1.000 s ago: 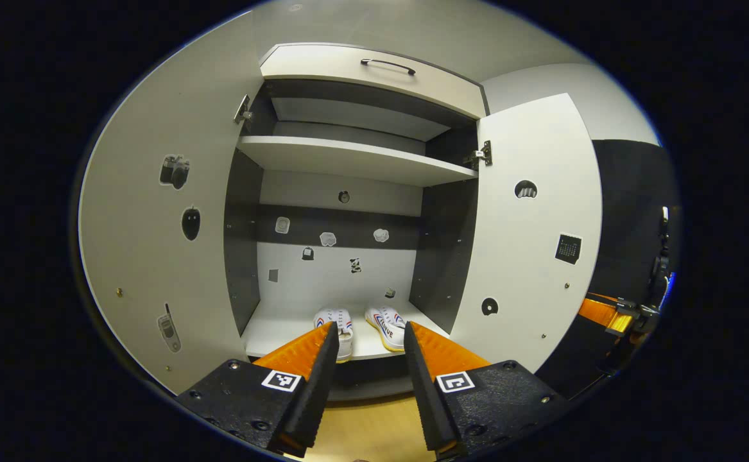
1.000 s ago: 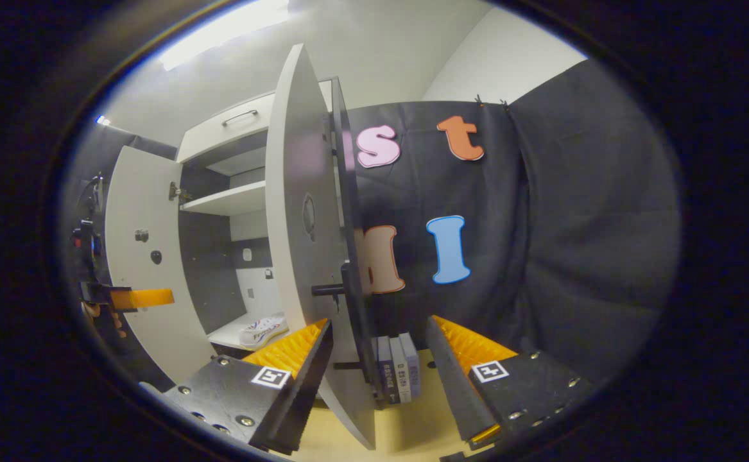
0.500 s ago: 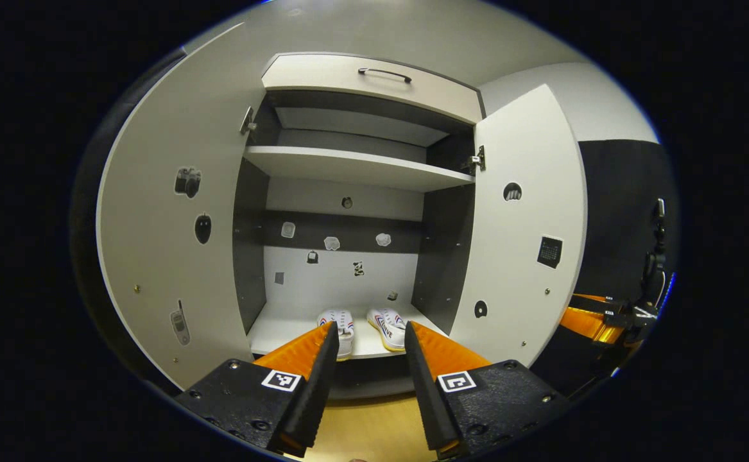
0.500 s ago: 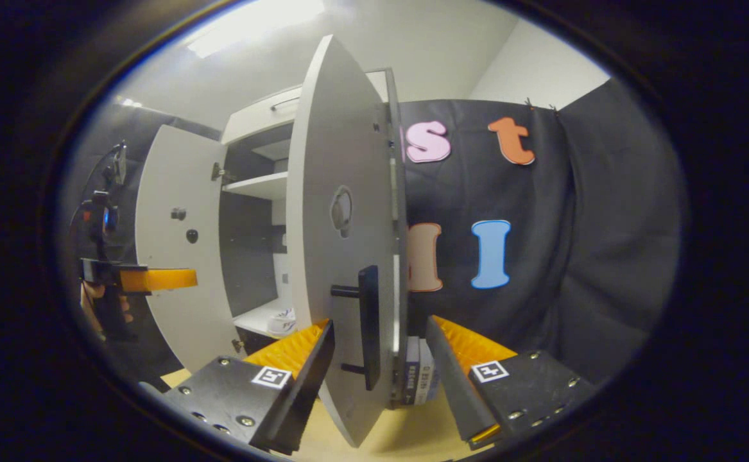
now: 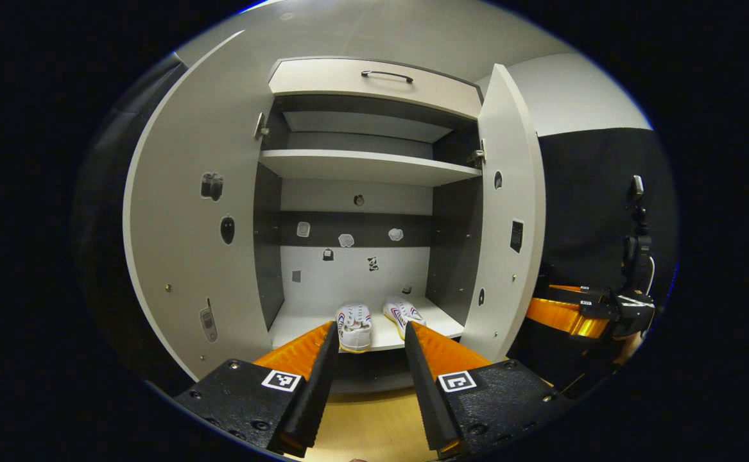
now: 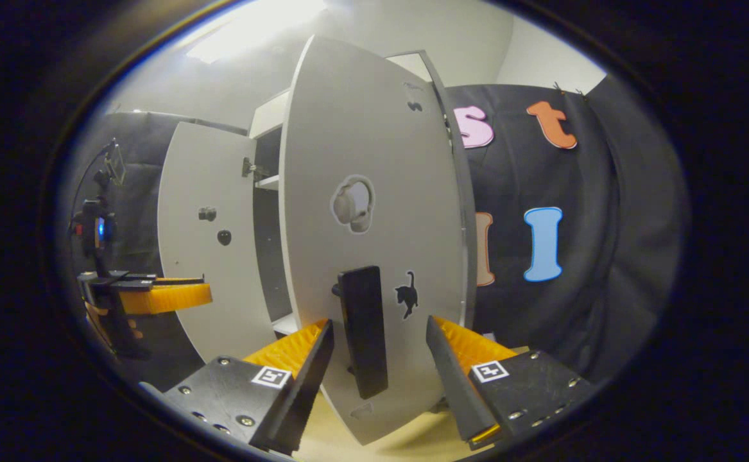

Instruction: Grab one shoe with the right hand and put it into the shoe cabinet, grab the other shoe with the left hand and put it into the shoe cabinet; then close the right door with the right hand and the left door with the left hand.

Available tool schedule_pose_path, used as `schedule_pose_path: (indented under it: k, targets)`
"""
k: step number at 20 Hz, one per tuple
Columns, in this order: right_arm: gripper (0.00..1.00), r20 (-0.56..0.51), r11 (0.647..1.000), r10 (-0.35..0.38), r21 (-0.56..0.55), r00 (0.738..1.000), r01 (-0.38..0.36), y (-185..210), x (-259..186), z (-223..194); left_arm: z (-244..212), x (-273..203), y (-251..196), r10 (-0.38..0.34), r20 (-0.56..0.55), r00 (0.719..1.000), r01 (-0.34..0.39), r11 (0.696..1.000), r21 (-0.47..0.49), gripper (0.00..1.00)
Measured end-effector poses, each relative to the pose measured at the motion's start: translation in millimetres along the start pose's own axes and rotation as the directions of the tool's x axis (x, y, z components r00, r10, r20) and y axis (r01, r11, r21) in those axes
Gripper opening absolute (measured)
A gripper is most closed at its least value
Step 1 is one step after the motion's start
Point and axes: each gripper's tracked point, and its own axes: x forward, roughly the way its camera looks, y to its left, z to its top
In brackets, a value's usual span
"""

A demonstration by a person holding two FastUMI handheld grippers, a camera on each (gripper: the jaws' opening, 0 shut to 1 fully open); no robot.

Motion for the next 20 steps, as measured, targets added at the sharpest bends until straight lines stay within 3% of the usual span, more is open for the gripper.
schedule_pose_path:
  k: [3,4,5,6,7,11,13,14,15,18,19,20]
  targets:
    - [0.87,-0.004,1.000,-0.003,0.010,1.000,0.003,5,21,-2,1,-6,10,0.018,0.001,1.000,-0.018,1.000,-0.001,0.63]
    - [0.80,-0.009,1.000,0.007,0.018,1.000,-0.007,9,28,-2,1,-8,13,0.022,0.001,1.000,-0.022,1.000,0.000,0.63]
    - [0.88,-0.011,1.000,0.008,0.020,1.000,-0.008,12,34,-2,1,-8,15,0.026,0.001,1.000,-0.026,1.000,-0.001,0.63]
    - [0.84,-0.012,1.000,0.020,0.021,1.000,-0.020,17,40,-3,0,-9,17,0.029,0.001,1.000,-0.029,1.000,-0.001,0.63]
    - [0.92,-0.012,0.999,0.028,0.023,1.000,-0.028,21,46,-3,1,-11,18,0.031,0.002,1.000,-0.031,1.000,-0.002,0.63]
    - [0.99,-0.015,0.999,0.021,0.043,1.000,-0.020,32,71,-8,1,-16,25,0.042,0.004,0.999,-0.042,0.999,-0.017,0.63]
    - [1.00,-0.013,0.999,0.012,0.044,1.000,-0.011,39,83,-8,2,-22,29,0.046,0.007,0.999,-0.045,0.999,-0.030,0.63]
    - [0.98,-0.011,0.999,0.006,0.038,1.000,-0.005,41,89,-8,3,-26,30,0.050,0.008,0.999,-0.050,0.998,-0.037,0.58]
    - [1.00,-0.010,0.999,-0.002,0.033,1.000,0.002,43,95,-7,4,-31,33,0.056,0.010,0.998,-0.055,0.997,-0.044,0.63]
    - [1.00,-0.018,0.999,-0.011,0.042,1.000,0.012,50,113,-9,12,-44,42,0.079,0.030,0.996,-0.077,0.995,-0.063,0.63]
    - [1.00,-0.019,0.999,-0.013,0.048,1.000,0.014,52,119,-10,16,-50,46,0.090,0.040,0.995,-0.088,0.994,-0.069,0.58]
    - [1.00,-0.022,0.998,-0.017,0.053,1.000,0.018,52,122,-11,20,-60,49,0.104,0.052,0.993,-0.100,0.992,-0.074,0.63]
